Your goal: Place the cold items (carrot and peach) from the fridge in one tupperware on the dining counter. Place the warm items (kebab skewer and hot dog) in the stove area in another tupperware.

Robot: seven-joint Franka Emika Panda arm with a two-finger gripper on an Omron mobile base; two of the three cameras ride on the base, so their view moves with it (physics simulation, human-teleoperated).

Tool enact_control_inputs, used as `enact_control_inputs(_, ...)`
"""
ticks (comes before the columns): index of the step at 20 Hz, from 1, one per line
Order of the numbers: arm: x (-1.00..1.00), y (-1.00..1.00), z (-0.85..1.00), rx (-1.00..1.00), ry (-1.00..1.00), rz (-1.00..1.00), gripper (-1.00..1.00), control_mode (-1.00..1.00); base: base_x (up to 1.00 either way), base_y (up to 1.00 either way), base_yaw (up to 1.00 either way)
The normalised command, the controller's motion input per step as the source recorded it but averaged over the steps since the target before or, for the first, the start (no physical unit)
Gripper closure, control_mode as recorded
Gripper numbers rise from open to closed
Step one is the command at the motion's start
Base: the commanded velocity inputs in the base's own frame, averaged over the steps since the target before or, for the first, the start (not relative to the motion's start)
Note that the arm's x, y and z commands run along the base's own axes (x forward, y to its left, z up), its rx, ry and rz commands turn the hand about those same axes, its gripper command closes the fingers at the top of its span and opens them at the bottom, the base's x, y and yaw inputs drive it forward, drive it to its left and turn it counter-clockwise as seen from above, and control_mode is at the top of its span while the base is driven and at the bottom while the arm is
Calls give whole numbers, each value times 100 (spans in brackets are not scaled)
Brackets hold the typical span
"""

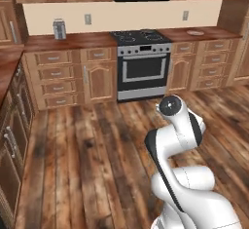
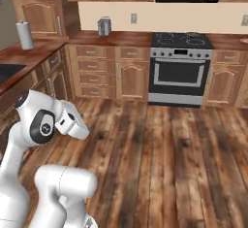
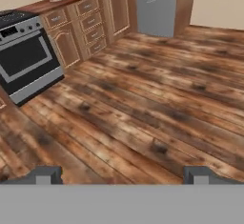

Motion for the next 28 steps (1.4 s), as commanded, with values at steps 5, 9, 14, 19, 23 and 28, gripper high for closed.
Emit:
enact_control_inputs(5,0,0,0,0,0,0,-100,100,100,-77,4)
enact_control_inputs(9,0,0,0,0,0,0,-100,100,100,-73,3)
enact_control_inputs(14,0,0,0,0,0,0,-100,100,100,-76,3)
enact_control_inputs(19,0,0,0,0,0,0,-100,100,97,-60,2)
enact_control_inputs(23,0,0,0,0,0,0,-100,100,96,-44,0)
enact_control_inputs(28,0,0,0,0,0,0,-100,100,93,-37,0)
